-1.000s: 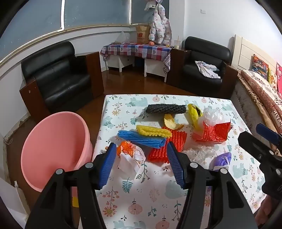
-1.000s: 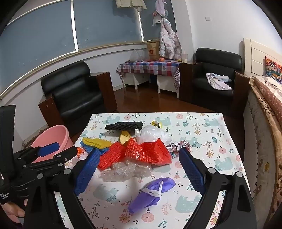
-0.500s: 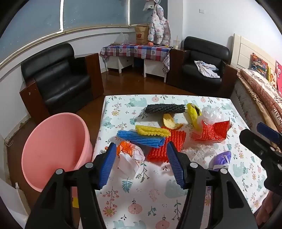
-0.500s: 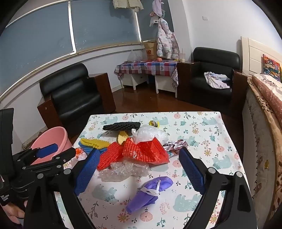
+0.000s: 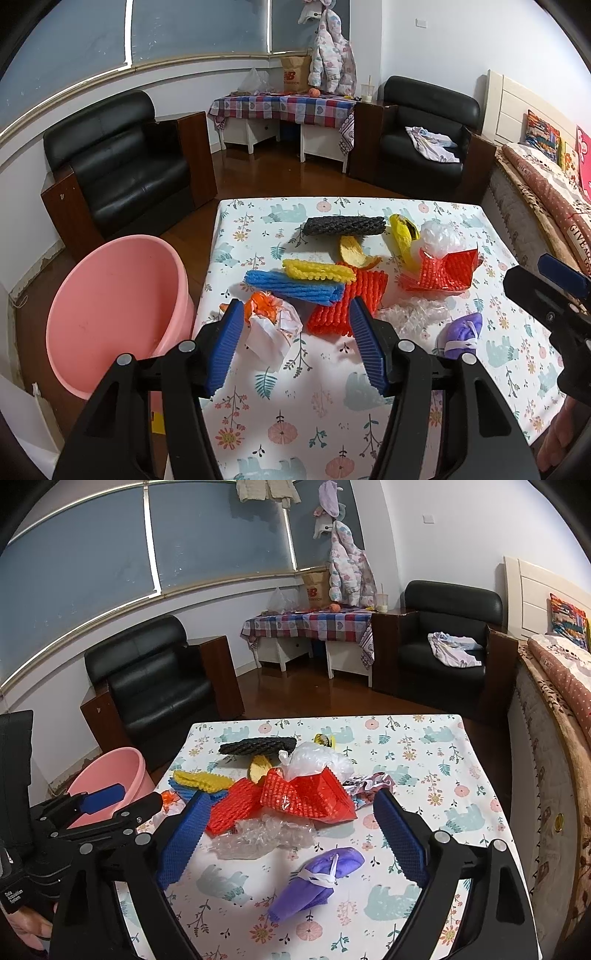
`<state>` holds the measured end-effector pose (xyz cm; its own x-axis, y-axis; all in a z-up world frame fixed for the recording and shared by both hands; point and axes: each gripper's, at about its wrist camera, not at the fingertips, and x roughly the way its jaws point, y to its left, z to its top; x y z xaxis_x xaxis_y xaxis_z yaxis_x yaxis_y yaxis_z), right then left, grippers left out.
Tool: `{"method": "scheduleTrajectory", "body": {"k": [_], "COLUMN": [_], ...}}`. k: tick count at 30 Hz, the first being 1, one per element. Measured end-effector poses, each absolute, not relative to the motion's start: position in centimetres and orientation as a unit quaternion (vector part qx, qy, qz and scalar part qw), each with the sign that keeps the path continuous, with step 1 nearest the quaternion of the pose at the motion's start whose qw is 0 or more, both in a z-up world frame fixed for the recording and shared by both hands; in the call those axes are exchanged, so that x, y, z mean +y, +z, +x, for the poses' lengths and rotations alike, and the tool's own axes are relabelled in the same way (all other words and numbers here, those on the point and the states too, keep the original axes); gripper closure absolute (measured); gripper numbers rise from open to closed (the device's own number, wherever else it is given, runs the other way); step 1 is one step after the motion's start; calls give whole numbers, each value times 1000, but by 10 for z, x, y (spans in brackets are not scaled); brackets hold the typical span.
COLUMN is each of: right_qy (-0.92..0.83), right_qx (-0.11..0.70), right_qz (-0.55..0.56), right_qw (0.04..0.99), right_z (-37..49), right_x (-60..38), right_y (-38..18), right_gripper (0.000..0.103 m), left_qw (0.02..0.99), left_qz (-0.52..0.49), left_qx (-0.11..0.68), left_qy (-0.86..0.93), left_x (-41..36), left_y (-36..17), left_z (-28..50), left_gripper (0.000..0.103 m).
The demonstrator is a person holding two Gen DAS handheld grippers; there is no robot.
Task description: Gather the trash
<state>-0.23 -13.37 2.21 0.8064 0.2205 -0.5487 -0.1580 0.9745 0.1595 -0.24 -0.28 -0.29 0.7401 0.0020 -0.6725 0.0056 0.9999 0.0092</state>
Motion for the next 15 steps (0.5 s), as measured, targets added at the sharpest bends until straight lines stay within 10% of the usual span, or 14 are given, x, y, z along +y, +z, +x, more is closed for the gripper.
{"method": "scheduleTrajectory", "body": {"k": [15], "right_qy": [100], "right_qx": [294], "right_qz": [53], "right_qw": [949], "right_z": [-3], "right_x": [-135], "right_y": [22], "right_gripper": [19], "left_qw": [933], "left_qz": [6], "left_qx": [359], "left_qy": [-1], "left_x": [-3], "left_y": [-1], "left_z": [-5], "left_gripper": [43]}}
